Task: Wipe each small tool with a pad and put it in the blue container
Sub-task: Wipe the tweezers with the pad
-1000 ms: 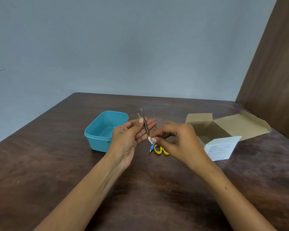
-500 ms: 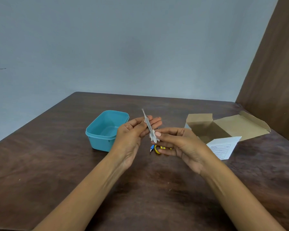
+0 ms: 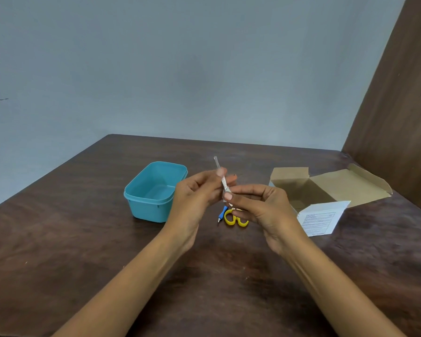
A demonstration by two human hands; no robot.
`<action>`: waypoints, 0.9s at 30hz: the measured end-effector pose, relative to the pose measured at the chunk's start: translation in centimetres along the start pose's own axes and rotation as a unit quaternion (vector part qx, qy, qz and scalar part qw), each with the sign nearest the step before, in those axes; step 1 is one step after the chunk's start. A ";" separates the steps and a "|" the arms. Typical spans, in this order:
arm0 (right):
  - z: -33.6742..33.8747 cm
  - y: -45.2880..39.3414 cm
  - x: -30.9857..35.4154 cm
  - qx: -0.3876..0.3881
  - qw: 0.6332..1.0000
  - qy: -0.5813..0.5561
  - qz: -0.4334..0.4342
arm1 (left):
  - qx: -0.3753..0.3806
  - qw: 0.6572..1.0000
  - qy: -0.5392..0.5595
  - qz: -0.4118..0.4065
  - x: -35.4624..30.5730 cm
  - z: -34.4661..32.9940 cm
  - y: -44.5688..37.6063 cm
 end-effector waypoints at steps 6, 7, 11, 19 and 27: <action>0.1 0.1 0.5 -0.002 0.998 0.053 0.022 | -0.007 0.999 -0.025 -0.019 0.3 0.4 0.0; 0.1 0.1 0.6 0.000 0.998 0.053 0.026 | -0.005 0.999 -0.028 -0.019 0.4 0.3 0.0; 0.2 0.0 0.5 -0.008 0.997 0.056 0.044 | 0.007 0.999 -0.029 -0.012 0.9 0.0 0.0; 0.0 0.2 0.9 0.012 0.996 0.079 0.038 | -0.002 1.000 0.016 0.002 0.6 0.4 -0.1; 0.0 0.0 1.0 0.039 0.996 0.080 0.024 | -0.008 1.000 0.013 -0.015 0.3 0.6 -0.2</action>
Point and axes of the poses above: each hand's wrist, its own y-axis away from the middle knuckle, its own z-axis out of the back of the hand, x = y × z, the point moved 4 cm from there along -y, towards the middle knuckle, and after that the axes turned 5 degrees about -y, right-handed, at the moved point
